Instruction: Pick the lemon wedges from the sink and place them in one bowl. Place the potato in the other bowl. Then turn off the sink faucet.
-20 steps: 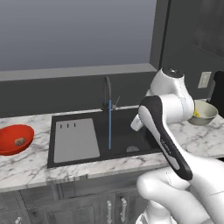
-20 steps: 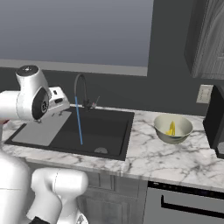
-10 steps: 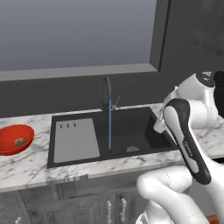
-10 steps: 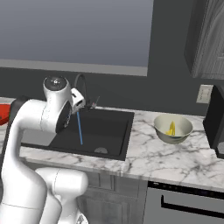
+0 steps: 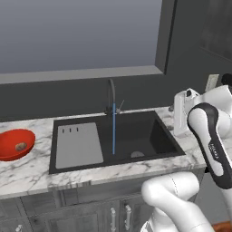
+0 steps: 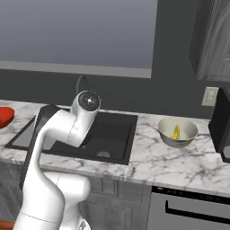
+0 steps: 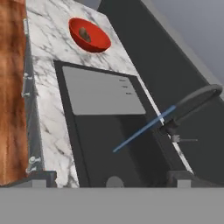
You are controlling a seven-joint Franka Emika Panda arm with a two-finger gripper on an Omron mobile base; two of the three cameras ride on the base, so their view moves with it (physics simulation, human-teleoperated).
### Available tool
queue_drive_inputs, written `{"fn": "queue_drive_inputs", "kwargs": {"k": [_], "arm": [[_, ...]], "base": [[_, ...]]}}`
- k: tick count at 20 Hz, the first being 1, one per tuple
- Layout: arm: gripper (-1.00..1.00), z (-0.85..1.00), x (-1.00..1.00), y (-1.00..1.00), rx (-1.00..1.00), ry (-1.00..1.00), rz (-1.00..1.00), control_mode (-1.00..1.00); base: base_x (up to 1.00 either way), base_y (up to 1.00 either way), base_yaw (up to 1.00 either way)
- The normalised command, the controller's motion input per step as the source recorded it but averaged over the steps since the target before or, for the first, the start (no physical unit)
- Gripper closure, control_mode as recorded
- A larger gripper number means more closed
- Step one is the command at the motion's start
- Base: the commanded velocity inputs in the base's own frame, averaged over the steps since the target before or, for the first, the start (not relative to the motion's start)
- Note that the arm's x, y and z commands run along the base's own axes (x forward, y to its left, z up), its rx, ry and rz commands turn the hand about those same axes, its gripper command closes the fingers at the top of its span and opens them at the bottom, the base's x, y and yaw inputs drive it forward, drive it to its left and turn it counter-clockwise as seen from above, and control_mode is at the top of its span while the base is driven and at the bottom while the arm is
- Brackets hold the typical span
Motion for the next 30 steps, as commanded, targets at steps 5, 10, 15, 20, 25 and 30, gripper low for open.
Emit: {"fn": "queue_drive_inputs", "kwargs": {"k": [5, 10, 15, 20, 25, 30], "arm": [[-1.0, 0.0, 0.11, -0.05, 0.0, -0.21, 0.21, -1.0], [-1.0, 0.0, 0.28, 0.0, 0.0, -0.01, 0.0, -1.0], [-1.0, 0.0, 0.45, 0.03, 0.0, 0.04, 0.0, -1.0], [-1.0, 0.0, 0.34, 0.0, 0.01, 0.14, -0.02, -1.0], [-1.0, -0.02, 0.4, 0.0, 0.11, 0.18, -0.02, -1.0], [-1.0, -0.15, 0.42, 0.0, 0.2, 0.11, -0.03, -1.0]], "base": [[0.0, 0.0, 0.0], [0.0, 0.0, 0.0], [0.0, 0.0, 0.0], [0.0, 0.0, 0.0], [0.0, 0.0, 0.0], [0.0, 0.0, 0.0]]}}
